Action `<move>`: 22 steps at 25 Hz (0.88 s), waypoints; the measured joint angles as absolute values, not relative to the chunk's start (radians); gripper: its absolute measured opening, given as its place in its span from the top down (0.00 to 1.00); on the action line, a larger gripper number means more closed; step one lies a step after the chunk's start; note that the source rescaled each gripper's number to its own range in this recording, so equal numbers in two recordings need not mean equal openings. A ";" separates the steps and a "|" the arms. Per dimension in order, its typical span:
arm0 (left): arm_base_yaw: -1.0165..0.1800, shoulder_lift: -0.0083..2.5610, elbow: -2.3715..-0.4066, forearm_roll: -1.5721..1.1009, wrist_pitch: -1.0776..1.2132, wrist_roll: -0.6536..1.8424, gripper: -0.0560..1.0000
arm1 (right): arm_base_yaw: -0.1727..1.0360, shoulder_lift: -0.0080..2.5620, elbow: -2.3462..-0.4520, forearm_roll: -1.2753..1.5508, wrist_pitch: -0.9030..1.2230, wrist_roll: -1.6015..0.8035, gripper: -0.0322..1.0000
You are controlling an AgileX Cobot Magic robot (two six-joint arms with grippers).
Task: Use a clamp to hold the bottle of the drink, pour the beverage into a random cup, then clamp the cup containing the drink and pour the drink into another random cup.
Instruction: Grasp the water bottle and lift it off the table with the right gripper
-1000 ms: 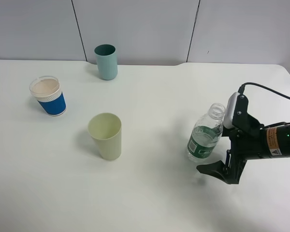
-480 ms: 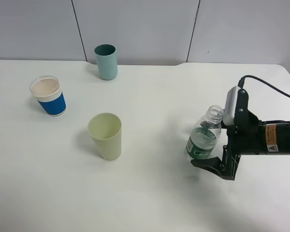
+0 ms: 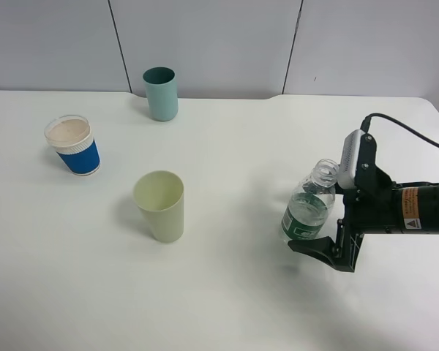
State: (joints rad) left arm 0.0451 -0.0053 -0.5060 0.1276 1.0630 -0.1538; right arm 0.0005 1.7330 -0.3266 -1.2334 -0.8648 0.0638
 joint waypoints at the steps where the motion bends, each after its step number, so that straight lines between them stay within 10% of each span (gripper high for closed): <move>1: 0.045 -0.005 -0.506 0.128 1.063 -0.154 0.13 | 0.001 1.733 -0.327 -1.233 -0.865 0.064 0.00; 11: 0.045 -0.005 -0.506 0.128 1.063 -0.154 0.13 | 0.001 1.733 -0.327 -1.212 -0.858 0.068 0.52; 15: 0.045 -0.005 -0.506 0.128 1.063 -0.154 0.13 | 0.001 1.733 -0.327 -1.205 -0.809 0.122 0.94; 22: 0.045 -0.005 -0.506 0.128 1.063 -0.154 0.13 | 0.001 1.734 -0.364 -1.211 -0.805 0.248 0.97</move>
State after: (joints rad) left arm 0.0451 -0.0053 -0.5060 0.1276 1.0630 -0.1538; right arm 0.0005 1.7341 -0.3641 -1.2114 -0.8047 0.2479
